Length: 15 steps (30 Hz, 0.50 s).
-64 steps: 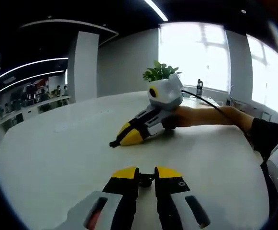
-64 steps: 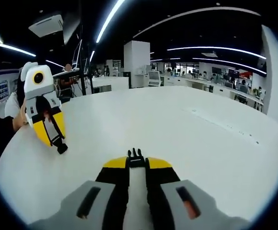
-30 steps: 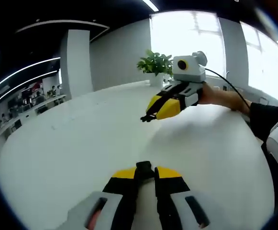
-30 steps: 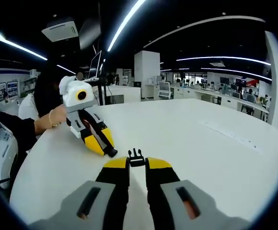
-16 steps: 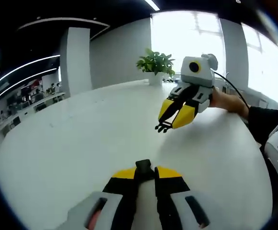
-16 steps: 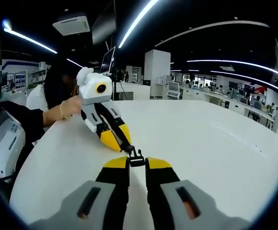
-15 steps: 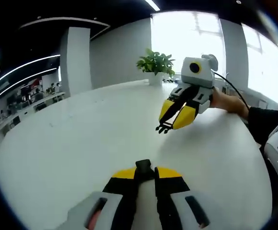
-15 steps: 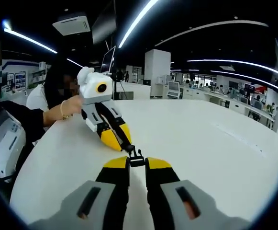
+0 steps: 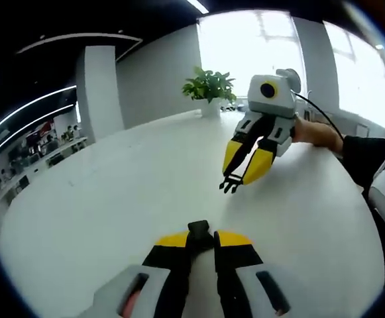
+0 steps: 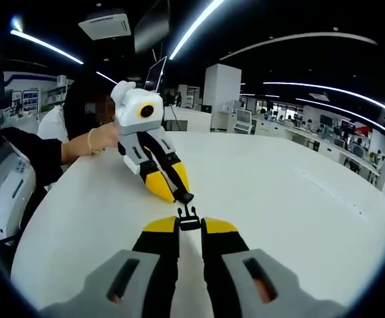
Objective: Snap the two parts of the plastic buckle together until the buckle closes and remains connected.
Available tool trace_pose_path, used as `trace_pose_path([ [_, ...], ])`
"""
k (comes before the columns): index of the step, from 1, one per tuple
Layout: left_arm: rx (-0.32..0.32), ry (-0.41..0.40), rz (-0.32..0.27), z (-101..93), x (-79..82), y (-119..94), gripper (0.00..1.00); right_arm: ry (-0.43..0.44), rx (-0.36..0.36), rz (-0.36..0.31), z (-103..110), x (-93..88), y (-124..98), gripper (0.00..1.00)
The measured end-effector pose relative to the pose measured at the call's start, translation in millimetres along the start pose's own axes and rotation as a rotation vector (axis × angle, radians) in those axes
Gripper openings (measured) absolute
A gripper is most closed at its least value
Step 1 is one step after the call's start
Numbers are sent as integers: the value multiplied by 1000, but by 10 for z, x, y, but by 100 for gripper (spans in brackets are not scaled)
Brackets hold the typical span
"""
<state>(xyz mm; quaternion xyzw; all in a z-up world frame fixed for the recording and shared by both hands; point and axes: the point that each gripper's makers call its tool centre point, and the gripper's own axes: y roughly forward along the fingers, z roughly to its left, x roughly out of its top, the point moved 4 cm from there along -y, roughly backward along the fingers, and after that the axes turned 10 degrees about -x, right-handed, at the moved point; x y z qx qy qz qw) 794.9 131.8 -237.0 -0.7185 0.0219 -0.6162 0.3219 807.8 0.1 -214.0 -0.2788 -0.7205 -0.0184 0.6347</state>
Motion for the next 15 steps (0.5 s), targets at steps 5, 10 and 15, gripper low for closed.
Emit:
trace_pose_path([
  [5,-3,-1,-2,12,0,-1,12,-19,-3,10,-13,-25,3,12],
  [10,-8,0,-5,12,-2,1,12,-33,-3,14,-10,-36,5,12],
  [15,-9,22,-3,0,5,7,12,-40,4,22,6,-50,18,12],
])
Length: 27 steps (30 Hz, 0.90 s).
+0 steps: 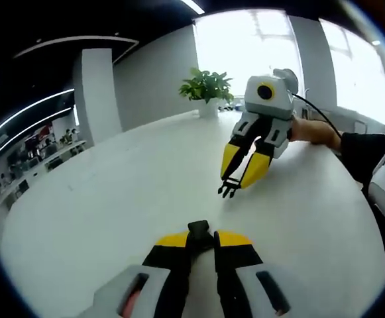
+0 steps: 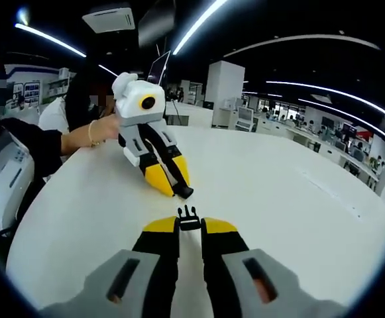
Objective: Snap the two parts of the plastic buckle together until the buckle closes and remains connected.
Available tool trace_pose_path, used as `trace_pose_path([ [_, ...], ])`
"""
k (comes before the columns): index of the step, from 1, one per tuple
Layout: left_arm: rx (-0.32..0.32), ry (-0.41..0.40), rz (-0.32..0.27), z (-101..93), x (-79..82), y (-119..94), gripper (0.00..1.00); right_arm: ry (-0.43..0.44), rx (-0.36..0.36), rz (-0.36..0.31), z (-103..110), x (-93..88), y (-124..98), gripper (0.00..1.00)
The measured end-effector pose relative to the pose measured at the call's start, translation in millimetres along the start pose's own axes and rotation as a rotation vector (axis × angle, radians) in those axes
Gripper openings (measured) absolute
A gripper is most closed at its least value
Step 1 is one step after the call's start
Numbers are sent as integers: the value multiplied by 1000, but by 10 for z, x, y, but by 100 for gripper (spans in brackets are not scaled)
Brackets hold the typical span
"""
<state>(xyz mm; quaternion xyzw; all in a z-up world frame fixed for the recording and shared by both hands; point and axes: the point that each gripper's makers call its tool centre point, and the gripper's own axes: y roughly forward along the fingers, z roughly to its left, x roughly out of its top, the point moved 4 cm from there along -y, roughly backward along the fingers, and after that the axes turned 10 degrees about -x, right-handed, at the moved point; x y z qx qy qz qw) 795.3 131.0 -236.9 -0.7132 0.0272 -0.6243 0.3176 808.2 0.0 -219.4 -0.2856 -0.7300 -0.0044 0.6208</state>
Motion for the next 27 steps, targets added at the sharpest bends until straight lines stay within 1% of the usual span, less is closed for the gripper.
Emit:
trace_pose_path([
  [4,-18,20,-1,-63,5,30,12,-16,16,11,71,-20,25,12],
  [7,-24,58,8,-102,15,34,12,-29,23,19,88,-36,32,12],
  [11,-36,80,12,-133,19,32,12,-44,30,29,99,-66,40,12],
  [15,-38,90,14,-144,20,30,12,-43,31,29,103,-81,41,12],
  [19,-65,82,5,-172,22,38,12,-51,43,24,125,-75,37,12],
  [21,-77,84,3,-192,23,41,12,-70,48,26,139,-79,37,12],
  [27,-98,115,7,-257,33,48,12,-85,58,17,150,-79,34,12],
])
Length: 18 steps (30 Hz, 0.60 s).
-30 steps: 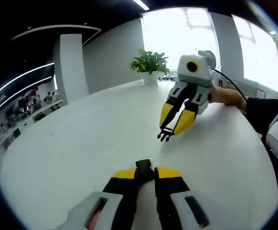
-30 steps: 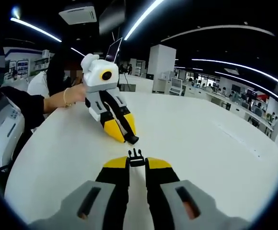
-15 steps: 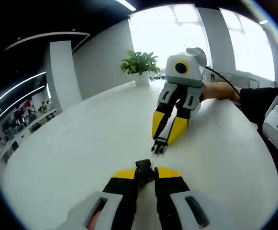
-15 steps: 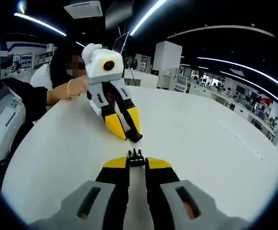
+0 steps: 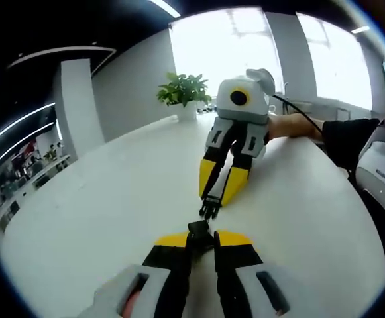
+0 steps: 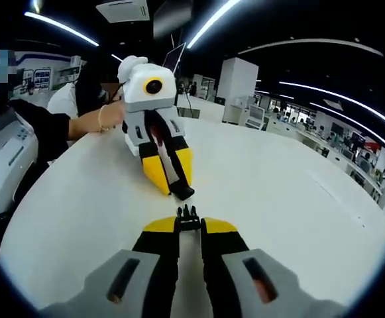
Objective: Snap the two parts of the plastic buckle together until the buckle closes and remains connected.
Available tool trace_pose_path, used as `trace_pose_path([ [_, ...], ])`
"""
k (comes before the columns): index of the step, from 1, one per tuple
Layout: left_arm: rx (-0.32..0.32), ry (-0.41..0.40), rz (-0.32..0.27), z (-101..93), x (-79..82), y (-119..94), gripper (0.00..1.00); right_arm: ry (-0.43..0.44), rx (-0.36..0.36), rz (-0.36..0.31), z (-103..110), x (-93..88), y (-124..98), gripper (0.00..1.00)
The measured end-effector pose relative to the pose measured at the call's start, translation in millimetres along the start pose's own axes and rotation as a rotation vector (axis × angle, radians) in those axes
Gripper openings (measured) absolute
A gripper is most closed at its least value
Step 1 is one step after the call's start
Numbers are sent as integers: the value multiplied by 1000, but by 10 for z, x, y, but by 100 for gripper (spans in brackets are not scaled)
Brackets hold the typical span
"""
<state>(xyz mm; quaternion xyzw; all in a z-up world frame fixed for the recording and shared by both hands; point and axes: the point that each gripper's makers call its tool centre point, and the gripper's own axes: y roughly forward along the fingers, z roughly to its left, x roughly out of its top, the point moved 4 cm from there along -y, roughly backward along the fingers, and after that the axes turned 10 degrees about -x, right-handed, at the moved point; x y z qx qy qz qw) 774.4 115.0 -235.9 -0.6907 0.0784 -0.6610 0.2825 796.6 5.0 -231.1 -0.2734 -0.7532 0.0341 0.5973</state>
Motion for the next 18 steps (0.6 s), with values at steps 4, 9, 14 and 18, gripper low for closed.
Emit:
trace_pose_path([
  [4,-9,22,1,-20,6,9,12,-26,23,-25,31,6,-1,12],
  [9,-30,46,4,-74,15,25,12,-34,32,-37,17,11,3,12],
  [14,-48,61,7,-107,23,33,12,-43,49,-46,19,16,5,12],
  [18,-59,79,11,-141,33,43,12,-34,59,-51,8,13,9,12],
])
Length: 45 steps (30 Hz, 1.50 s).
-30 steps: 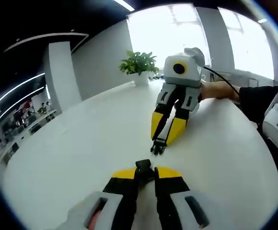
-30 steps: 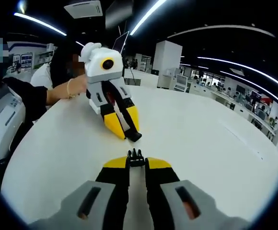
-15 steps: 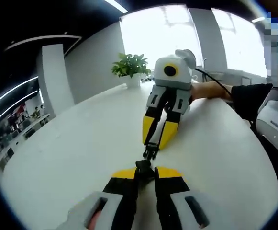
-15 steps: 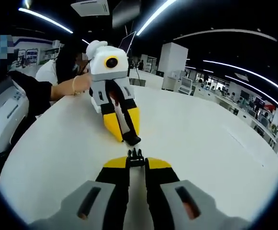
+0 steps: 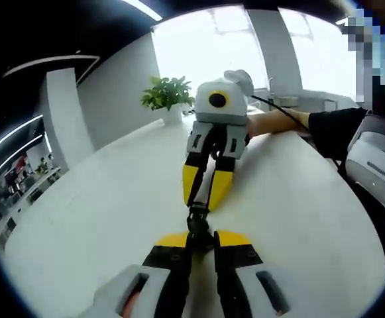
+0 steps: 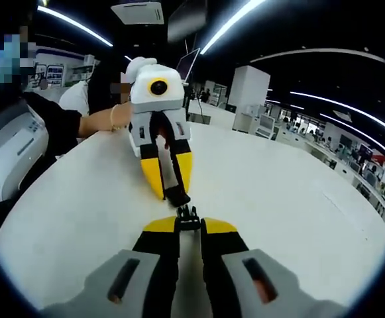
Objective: Snap the two parts of the plastic buckle together until the buckle closes and remains connected.
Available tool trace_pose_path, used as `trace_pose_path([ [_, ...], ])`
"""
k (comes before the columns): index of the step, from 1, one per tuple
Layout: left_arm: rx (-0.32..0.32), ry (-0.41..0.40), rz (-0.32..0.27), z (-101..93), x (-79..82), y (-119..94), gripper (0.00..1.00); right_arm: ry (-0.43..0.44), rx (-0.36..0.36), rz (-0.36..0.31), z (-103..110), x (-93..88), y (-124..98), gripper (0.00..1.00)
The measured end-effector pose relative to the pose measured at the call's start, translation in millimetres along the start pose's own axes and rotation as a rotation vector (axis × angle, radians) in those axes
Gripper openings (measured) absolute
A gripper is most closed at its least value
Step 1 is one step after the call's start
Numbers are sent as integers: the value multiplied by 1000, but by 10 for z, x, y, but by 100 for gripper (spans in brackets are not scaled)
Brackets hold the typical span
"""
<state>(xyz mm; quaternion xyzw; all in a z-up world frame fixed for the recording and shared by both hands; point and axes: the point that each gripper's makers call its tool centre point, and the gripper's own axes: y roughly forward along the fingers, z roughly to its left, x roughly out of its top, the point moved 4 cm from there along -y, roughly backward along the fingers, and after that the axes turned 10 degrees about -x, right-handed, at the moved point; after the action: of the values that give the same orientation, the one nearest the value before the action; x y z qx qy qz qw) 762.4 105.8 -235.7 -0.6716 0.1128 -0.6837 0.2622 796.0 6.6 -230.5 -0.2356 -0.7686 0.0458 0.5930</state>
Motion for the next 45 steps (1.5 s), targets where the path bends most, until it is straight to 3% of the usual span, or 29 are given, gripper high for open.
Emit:
trace_pose_path([
  [8,-3,8,3,13,4,-8,12,12,17,-28,-4,58,-32,12],
  [19,-9,22,4,22,11,-9,12,-26,46,-14,33,33,-33,12],
  [45,-94,71,-9,-139,52,32,12,-132,150,-32,201,78,-93,12],
])
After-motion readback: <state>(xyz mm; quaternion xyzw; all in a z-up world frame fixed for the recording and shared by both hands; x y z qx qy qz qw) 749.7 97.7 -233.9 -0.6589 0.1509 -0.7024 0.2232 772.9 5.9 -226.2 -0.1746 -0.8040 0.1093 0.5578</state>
